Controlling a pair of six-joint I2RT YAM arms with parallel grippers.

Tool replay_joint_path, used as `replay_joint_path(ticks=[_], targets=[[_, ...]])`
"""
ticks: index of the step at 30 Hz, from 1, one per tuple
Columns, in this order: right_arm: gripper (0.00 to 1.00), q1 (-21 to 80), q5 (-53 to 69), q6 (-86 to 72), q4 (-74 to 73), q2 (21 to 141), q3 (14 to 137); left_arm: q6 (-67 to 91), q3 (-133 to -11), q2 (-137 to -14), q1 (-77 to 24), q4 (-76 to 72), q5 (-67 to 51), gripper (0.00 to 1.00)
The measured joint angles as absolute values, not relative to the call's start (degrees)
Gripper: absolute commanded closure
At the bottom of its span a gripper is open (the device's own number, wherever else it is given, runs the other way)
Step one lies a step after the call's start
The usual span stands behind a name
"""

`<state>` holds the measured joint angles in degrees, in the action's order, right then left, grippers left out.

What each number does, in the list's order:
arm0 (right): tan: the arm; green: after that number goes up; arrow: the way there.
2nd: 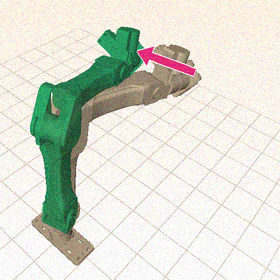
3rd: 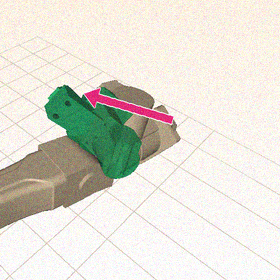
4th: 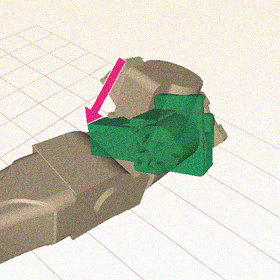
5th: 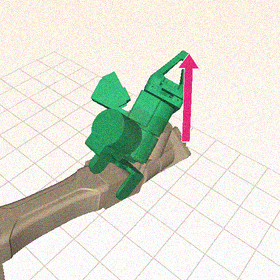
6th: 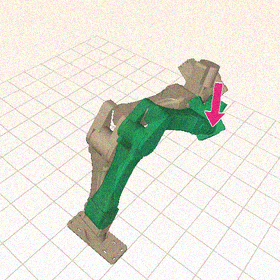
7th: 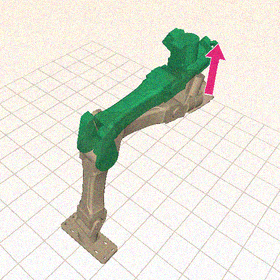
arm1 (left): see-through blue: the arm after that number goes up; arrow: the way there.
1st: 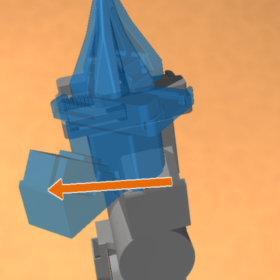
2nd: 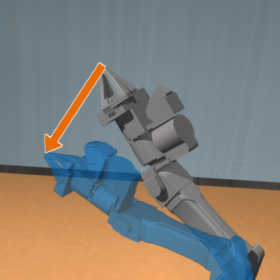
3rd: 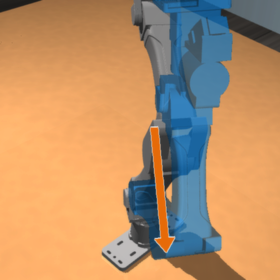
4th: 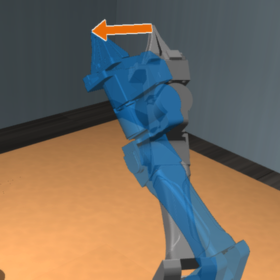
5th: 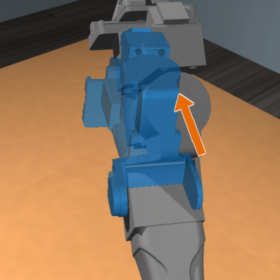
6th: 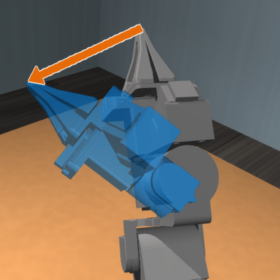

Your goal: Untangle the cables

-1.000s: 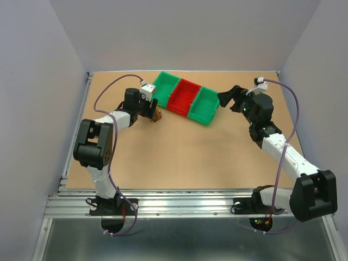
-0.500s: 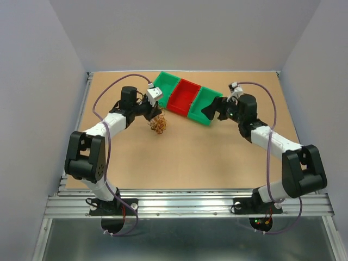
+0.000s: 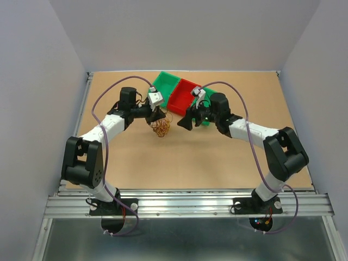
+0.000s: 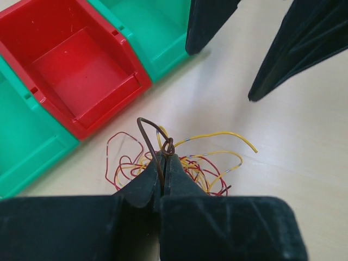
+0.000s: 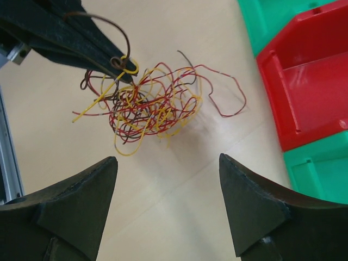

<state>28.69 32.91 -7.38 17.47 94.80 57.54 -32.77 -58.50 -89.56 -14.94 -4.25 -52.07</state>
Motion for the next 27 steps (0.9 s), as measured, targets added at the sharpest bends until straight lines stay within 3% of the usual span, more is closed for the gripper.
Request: replay_joint_path(ticks=[9, 15, 16, 17, 19, 23, 27], targets=[[0.24, 34.4, 37.1, -2.3, 17.6, 101.0, 61.5, -33.0, -58.5, -89.1, -15.0, -3.3, -53.4, 1.0], [0.46, 37.0, 37.1, -1.5, 17.2, 104.4, 66.1, -33.0, -57.6, -86.9, -15.0, -3.1, -54.0, 0.99], [0.54, 37.2, 36.8, -1.1, 17.1, 104.9, 66.7, -33.0, -57.5, -86.5, -15.0, -3.2, -54.0, 0.99], [0.75, 37.4, 36.4, -0.8, 17.1, 105.3, 67.3, -32.9, -57.2, -86.1, -15.0, -3.3, -54.0, 0.99], [0.98, 37.5, 35.2, -0.3, 16.9, 105.7, 67.6, -32.7, -56.3, -84.5, -14.9, -3.7, -53.8, 0.99], [1.0, 37.5, 32.2, 0.2, 16.7, 105.6, 67.6, -31.8, -54.8, -81.4, -15.0, -4.7, -53.3, 0.96], [0.99, 37.5, 27.0, 0.1, 17.2, 102.1, 64.8, -28.6, -50.6, -76.7, -14.4, -10.0, -49.7, 0.83]])
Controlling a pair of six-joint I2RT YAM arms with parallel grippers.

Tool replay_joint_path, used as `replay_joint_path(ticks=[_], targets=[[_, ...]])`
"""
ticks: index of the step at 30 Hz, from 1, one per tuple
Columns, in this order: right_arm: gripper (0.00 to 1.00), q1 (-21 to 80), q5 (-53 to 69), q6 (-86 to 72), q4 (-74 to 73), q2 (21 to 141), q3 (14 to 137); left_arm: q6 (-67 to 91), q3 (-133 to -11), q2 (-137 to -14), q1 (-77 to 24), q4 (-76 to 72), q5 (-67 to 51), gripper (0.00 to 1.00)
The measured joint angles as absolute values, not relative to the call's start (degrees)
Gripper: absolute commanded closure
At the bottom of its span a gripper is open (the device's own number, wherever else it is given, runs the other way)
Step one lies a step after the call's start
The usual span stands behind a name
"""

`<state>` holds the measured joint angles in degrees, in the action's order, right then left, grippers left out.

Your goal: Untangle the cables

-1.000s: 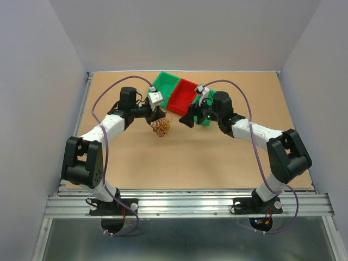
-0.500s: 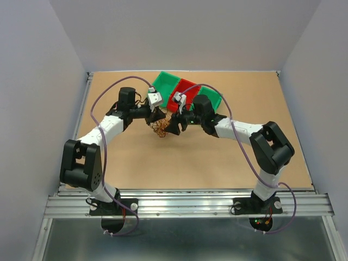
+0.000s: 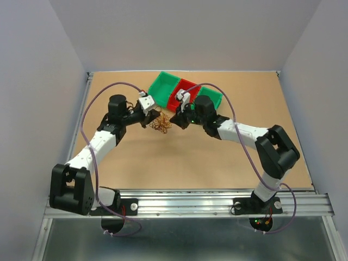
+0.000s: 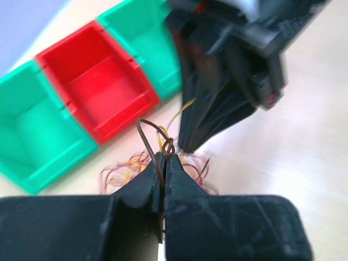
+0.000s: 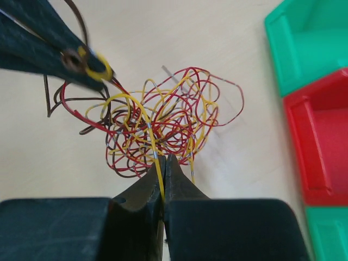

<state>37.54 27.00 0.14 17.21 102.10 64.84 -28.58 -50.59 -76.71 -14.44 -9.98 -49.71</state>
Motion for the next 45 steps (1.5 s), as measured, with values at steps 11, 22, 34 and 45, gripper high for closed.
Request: replay_joint_path(ticks=[11, 22, 34, 45], targets=[[0.99, 37.5, 10.3, -0.2, 19.0, 84.3, 53.4, -12.4, -39.9, -62.7, -1.1, -30.7, -32.9, 0.73], [0.99, 37.5, 10.8, -1.0, 18.9, 68.8, 44.9, -11.2, -40.9, -69.2, -1.5, -31.4, -45.3, 0.01], [0.99, 37.5, 17.5, -4.6, 21.1, 65.6, 44.0, -26.8, -40.7, -70.2, -16.6, -25.6, -56.9, 0.01], [1.0, 37.5, 21.7, -6.2, 22.3, 69.3, 44.0, -30.0, -40.8, -73.5, -23.9, -26.0, -53.2, 0.79]])
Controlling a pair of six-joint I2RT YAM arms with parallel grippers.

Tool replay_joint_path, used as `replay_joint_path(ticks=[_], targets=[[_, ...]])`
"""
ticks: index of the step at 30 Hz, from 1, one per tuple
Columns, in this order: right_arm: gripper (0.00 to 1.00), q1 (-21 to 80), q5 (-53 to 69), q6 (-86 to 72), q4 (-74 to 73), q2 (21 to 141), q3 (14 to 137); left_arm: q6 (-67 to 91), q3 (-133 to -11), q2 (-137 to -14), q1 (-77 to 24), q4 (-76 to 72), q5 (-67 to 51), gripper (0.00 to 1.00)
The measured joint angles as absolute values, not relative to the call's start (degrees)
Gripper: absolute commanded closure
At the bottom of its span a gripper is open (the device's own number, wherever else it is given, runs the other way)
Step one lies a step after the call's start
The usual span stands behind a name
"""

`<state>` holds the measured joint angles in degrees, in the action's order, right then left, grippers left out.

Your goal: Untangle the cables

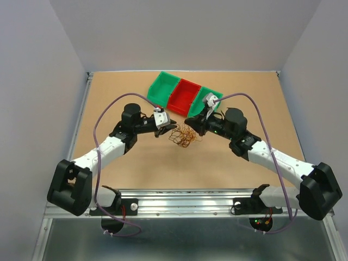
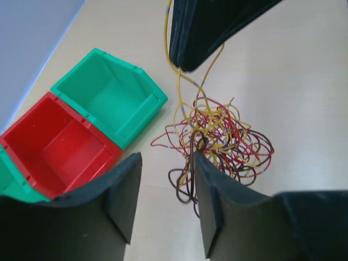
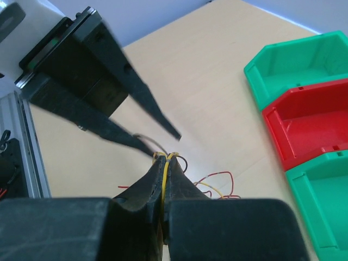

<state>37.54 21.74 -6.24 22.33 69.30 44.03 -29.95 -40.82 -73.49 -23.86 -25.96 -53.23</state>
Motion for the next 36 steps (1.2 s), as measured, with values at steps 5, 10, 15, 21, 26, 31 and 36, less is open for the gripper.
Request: replay_joint_path(ticks=[5, 10, 15, 21, 26, 31, 36], targets=[[1.0, 37.5, 20.0, -6.5, 22.4, 70.0, 44.1, -28.4, -41.9, -74.4, -26.2, -26.6, -46.8, 1.0], [1.0, 37.5, 8.2, -8.0, 22.3, 69.1, 44.0, -26.4, -41.6, -72.9, -24.4, -27.7, -35.5, 1.0], [0.99, 37.6, -12.1, -11.2, 22.4, 60.8, 40.4, -20.1, -40.6, -68.8, -13.8, -31.0, -28.8, 1.0], [0.99, 37.6, -35.8, -12.7, 22.2, 47.7, 34.7, -8.6, -40.5, -66.0, 3.7, -34.2, -24.5, 1.0], [0.99, 37.6, -44.8, -12.7, 19.8, 36.6, 31.5, -3.2, -39.7, -63.2, 7.8, -36.6, -24.3, 1.0], [1.0, 37.6, -45.8, -13.1, 18.4, 28.4, 29.6, -1.3, -39.5, -62.1, 7.2, -37.7, -24.8, 1.0], [0.82, 37.6, -45.0, -13.1, 18.0, 27.5, 29.4, -0.8, -37.8, -59.5, 7.3, -37.9, -23.1, 1.0]])
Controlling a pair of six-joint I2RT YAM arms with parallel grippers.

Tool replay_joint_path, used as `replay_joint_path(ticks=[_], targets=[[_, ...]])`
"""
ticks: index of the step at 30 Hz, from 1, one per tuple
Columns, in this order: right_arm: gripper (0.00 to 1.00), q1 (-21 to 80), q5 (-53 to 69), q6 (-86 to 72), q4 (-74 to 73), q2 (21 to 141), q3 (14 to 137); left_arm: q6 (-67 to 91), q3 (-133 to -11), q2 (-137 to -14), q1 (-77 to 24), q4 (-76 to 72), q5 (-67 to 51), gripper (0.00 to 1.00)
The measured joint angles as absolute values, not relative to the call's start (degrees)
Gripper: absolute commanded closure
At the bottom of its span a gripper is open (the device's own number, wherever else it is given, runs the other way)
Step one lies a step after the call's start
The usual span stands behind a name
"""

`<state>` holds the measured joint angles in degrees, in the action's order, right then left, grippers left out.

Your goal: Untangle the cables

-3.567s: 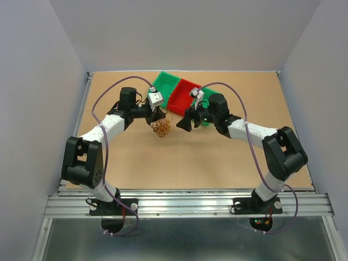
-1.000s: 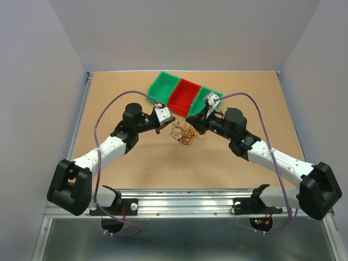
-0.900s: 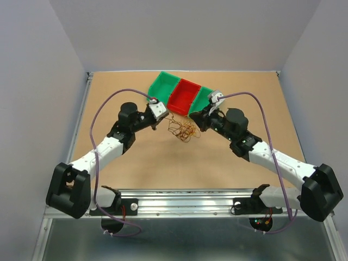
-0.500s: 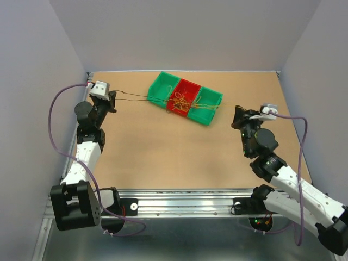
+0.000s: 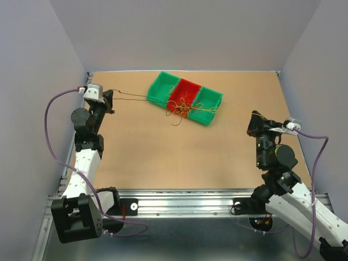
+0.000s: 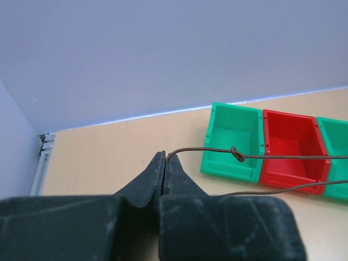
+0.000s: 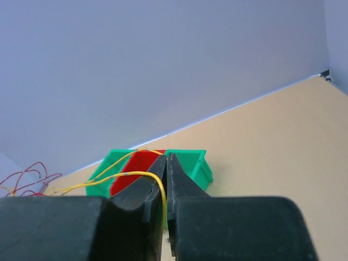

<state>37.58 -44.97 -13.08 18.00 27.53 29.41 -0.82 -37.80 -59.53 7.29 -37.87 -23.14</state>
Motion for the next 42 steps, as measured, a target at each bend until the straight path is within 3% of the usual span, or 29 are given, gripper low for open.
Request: replay_joint_path(ticks=[1, 3, 4, 5, 10, 17, 21, 36, 40, 42], targets=[[0.61, 37.6, -44.6, -12.9, 17.9, 27.9, 29.4, -0.8, -37.3, -58.2, 7.4, -38.2, -23.2, 1.0], [0.39, 37.6, -41.6, -11.6, 17.8, 29.2, 29.4, -0.8, -36.9, -57.6, 7.6, -38.7, -24.2, 1.0], [0.39, 37.6, -40.8, -11.5, 17.7, 30.0, 29.4, -0.8, -36.2, -56.8, 7.8, -39.7, -27.2, 1.0], [0.27, 37.6, -38.7, -11.5, 17.6, 30.6, 29.4, -0.8, -35.7, -56.3, 7.9, -40.4, -30.5, 1.0], [0.04, 37.5, -18.5, -8.5, 17.0, 41.4, 30.7, -2.0, -35.6, -56.1, 3.9, -41.7, -42.3, 1.0], [0.02, 37.5, 11.3, -4.1, 22.2, 60.1, 34.1, -9.8, -35.6, -54.8, -6.1, -37.7, -49.1, 1.0], [0.02, 37.6, 20.3, -3.7, 27.2, 72.4, 39.2, -13.6, -35.6, -52.7, -10.2, -35.1, -48.8, 1.0], [0.02, 40.4, 28.1, -6.1, 48.0, 94.6, 47.8, -14.5, -40.8, -54.2, -11.8, -29.6, -48.8, 1.0], [0.09, 43.4, 28.5, -6.7, 51.4, 100.3, 52.9, -14.3, -42.9, -54.2, -12.4, -28.5, -47.9, 1.0], [0.2, 45.3, 28.3, -6.7, 52.8, 104.7, 57.1, -13.6, -45.3, -54.2, -12.7, -26.8, -47.9, 1.0]])
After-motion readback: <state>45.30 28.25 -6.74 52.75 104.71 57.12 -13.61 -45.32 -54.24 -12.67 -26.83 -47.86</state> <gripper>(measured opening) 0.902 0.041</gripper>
